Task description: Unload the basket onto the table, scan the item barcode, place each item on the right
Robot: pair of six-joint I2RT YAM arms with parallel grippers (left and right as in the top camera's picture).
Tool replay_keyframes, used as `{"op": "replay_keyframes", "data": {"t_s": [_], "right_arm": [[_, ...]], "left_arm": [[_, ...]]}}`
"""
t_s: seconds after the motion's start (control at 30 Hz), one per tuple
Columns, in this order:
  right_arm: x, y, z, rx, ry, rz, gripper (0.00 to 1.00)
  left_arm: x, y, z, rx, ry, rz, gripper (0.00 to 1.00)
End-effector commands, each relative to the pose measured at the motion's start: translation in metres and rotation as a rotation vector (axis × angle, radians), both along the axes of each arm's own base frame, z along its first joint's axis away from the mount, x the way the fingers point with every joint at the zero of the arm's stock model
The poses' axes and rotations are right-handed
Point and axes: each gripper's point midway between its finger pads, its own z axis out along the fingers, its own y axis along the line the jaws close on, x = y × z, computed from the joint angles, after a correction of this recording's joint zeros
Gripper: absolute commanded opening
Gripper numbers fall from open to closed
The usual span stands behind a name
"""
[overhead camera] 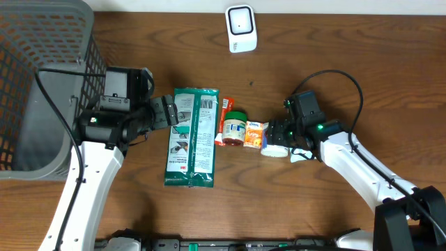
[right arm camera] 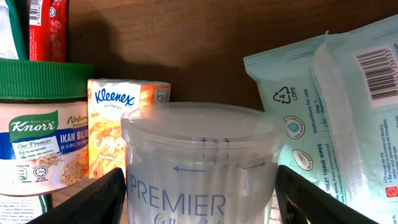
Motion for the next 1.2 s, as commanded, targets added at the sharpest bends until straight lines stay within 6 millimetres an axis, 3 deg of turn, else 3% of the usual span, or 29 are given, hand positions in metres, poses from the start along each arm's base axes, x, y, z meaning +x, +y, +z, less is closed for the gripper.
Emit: {"op": "replay_keyframes", "data": {"t_s": [0.0,0.23,0.47,0.63,0.83,0.93,1.0,1.17], "right_arm": [[0.002,0.004,0.009,0.015,-0.02,0.006,0.75],[-0.001,0.021,0.044,0.162,-0.06,0.055,0.76],[-0.014,0.019,0.04,0.157,-0.008,0.058,0.76],[-0.015,0.031,0.045,0.209,-0.011,0.092,0.49],[-0.016,0.036,0.045,0.209,-0.016,0.107,0.41],[-0.017,0.036,0.045,0.194,-0.029,0.141,0.27],[-0.019,0.029,0.04,0.156,-0.016,0.129,0.19],[-0.024,0.001,0.027,0.013,0.015,0.065,0.17]], "left_arm": [[0.002,-0.001,0.004,0.003,-0.01,-0.011,0.85],[0.002,-0.001,0.004,0.003,-0.01,-0.011,0.85],[0.002,-0.001,0.004,0.003,-0.01,-0.011,0.85],[0.002,-0.001,0.004,0.003,-0.01,-0.011,0.85],[0.002,-0.001,0.004,0.003,-0.01,-0.011,0.85],[0.002,-0.001,0.004,0.003,-0.01,-0.011,0.85],[0.002,-0.001,0.004,0.003,-0.01,-0.011,0.85],[0.002,-0.001,0.004,0.003,-0.01,-0.011,0.85]]}}
